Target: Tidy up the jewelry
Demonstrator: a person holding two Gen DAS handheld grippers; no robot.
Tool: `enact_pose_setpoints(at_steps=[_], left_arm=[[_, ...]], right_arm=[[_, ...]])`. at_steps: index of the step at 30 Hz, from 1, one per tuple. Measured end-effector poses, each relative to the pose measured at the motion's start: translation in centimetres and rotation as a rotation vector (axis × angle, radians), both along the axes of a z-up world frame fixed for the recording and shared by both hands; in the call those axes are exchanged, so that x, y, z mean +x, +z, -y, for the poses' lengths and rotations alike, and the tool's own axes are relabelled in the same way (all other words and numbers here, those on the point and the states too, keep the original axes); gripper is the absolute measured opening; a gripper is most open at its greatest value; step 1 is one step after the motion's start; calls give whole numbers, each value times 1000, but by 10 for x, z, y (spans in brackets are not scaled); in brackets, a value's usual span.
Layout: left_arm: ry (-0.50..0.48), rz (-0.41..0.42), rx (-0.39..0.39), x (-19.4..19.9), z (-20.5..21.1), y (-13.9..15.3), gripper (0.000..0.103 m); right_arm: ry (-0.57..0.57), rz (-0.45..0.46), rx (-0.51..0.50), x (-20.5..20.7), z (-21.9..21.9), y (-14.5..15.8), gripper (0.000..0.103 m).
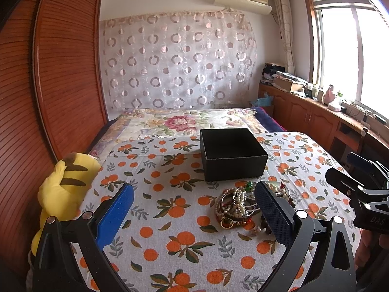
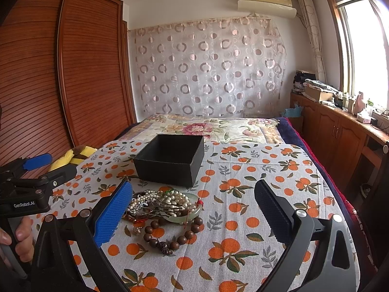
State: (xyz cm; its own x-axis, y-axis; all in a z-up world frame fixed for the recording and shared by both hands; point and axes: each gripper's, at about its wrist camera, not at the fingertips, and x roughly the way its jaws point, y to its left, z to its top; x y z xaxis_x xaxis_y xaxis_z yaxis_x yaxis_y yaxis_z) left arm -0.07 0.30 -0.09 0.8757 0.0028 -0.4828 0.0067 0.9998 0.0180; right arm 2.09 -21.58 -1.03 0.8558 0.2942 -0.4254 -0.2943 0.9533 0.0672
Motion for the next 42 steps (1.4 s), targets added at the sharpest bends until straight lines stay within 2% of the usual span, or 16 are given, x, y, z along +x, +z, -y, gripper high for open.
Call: enact_pose_setpoints(at_steps=[42], left_arm=[[2, 11, 5, -3, 1, 7, 96]], right_arm=[[1, 4, 3, -1, 0, 2, 101]])
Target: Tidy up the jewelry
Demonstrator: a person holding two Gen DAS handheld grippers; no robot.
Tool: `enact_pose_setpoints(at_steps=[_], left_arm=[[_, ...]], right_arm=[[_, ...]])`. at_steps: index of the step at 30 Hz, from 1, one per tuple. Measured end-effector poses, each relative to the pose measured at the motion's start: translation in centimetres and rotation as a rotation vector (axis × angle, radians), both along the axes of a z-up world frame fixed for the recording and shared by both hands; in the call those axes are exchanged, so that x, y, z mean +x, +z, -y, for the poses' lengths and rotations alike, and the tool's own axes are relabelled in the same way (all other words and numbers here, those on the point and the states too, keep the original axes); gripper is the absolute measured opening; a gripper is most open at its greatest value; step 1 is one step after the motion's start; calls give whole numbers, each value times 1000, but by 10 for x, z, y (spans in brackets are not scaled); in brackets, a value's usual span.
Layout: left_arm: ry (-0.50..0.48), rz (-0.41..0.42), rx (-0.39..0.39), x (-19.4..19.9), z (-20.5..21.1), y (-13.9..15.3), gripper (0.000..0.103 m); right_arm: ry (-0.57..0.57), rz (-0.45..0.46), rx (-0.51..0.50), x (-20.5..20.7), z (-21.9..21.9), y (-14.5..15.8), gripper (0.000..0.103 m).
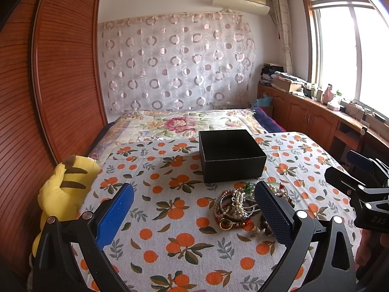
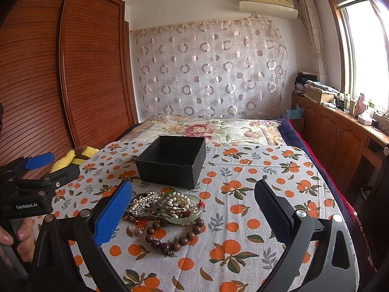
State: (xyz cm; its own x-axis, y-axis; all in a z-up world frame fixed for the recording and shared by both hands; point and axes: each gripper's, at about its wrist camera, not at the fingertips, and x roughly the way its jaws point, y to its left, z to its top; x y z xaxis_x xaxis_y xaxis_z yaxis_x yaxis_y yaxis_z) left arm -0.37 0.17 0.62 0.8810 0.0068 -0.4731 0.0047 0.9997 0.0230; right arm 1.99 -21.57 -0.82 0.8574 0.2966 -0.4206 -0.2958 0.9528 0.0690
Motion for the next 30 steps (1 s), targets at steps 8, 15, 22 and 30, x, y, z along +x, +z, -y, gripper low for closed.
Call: enact_pose_setpoints(at_steps=[8, 15, 22, 30], left_arm=[[1, -1, 1, 0, 0, 0, 96], [-7, -21, -2, 3, 1, -4, 96], [-55, -88, -12, 14, 1, -24, 96], [-131, -166, -2, 28, 10, -44, 96]], right_arm=[[-1, 0, 0, -1, 1, 1, 101], [0, -13, -4, 4, 0, -7, 101], [23, -43, -26, 4, 5, -18, 100], [70, -120, -44, 16, 10, -43, 89]])
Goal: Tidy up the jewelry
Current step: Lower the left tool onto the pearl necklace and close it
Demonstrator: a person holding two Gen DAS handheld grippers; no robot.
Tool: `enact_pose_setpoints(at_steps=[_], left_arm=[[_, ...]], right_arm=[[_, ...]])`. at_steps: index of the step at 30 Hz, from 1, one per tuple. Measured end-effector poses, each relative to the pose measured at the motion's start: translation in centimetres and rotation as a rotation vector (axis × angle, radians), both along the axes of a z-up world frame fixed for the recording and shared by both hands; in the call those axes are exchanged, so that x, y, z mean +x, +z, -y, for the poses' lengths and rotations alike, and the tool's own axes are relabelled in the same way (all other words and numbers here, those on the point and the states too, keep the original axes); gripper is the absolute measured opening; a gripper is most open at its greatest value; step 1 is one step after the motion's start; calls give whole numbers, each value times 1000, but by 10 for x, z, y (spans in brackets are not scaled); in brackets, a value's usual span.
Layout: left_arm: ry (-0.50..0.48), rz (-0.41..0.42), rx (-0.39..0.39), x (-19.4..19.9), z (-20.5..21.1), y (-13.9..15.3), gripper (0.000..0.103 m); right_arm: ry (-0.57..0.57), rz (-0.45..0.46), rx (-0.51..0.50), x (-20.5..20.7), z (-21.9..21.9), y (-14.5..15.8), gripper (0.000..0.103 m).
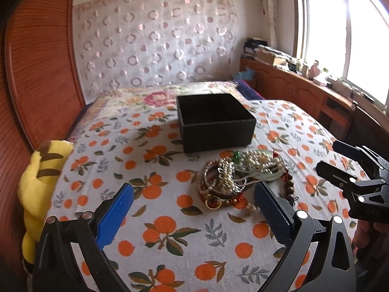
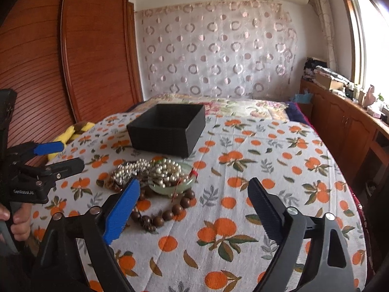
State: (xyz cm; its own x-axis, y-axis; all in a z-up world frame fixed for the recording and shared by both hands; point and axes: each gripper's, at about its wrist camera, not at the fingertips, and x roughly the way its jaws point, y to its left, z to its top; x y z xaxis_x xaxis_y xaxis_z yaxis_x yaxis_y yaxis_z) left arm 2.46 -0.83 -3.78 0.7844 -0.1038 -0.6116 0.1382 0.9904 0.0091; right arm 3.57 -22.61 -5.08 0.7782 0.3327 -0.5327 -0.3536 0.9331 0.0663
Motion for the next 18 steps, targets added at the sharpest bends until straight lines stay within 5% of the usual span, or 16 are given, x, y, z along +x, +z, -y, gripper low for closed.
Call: enact_pose_setpoints(at_steps=[18], left_arm=[[-154, -164, -80, 50, 25, -27, 32]], right_arm=[[84, -74, -45, 1, -14, -20, 84]])
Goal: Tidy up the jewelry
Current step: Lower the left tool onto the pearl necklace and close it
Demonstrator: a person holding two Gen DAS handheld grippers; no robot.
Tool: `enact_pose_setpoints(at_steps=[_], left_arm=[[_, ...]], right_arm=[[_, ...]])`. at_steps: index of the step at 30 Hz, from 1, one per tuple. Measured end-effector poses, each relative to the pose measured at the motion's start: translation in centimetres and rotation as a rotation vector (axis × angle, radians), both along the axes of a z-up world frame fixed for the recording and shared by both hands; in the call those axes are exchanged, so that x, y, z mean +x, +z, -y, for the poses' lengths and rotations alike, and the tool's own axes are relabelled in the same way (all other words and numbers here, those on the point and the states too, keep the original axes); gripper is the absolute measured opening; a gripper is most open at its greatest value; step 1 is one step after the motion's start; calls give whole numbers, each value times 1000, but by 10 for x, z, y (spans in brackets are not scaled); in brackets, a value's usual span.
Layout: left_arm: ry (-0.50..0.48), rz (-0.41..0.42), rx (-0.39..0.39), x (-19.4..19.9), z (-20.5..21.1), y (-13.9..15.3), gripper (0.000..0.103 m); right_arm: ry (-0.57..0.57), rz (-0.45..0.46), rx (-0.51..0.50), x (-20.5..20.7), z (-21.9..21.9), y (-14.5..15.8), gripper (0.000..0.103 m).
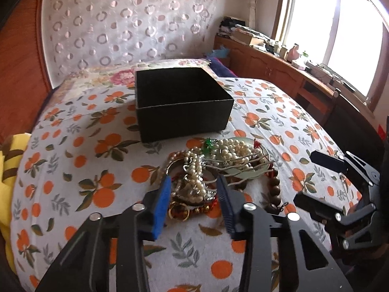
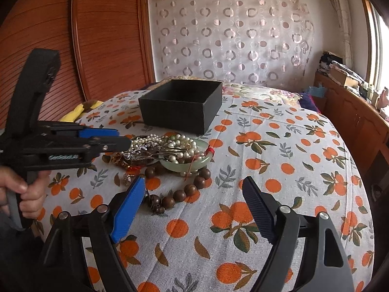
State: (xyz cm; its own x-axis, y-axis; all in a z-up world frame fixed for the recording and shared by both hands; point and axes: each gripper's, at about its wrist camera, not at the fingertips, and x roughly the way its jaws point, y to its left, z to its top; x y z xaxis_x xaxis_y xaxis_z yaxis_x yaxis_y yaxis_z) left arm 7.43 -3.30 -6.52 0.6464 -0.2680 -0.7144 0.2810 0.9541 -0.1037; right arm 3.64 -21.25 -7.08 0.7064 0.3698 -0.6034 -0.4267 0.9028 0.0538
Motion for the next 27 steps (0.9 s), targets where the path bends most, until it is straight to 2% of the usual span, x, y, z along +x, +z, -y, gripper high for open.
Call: enact_pose_setpoints(at_steps=[3, 8, 9, 16, 17, 27], left_arm=[[-4, -15, 15, 7, 3, -4, 27], [-5, -20, 26, 10, 4, -7, 25], [-7, -19, 27, 10, 4, -7, 20], [2, -23, -13, 11, -7, -4, 8], [5, -24, -20, 11, -9, -3, 0], [14, -1, -32, 11, -19, 4, 0]], right_arm=[[-1, 0, 0, 0, 0, 0, 84], [-1, 5, -1, 0, 0, 0, 84], [-1, 7, -1, 0, 0, 0, 84], [-1, 7, -1, -1, 0, 0, 84], [-1, 8, -2, -1, 0, 0, 84], [-2, 10, -1, -2, 0, 0, 84]])
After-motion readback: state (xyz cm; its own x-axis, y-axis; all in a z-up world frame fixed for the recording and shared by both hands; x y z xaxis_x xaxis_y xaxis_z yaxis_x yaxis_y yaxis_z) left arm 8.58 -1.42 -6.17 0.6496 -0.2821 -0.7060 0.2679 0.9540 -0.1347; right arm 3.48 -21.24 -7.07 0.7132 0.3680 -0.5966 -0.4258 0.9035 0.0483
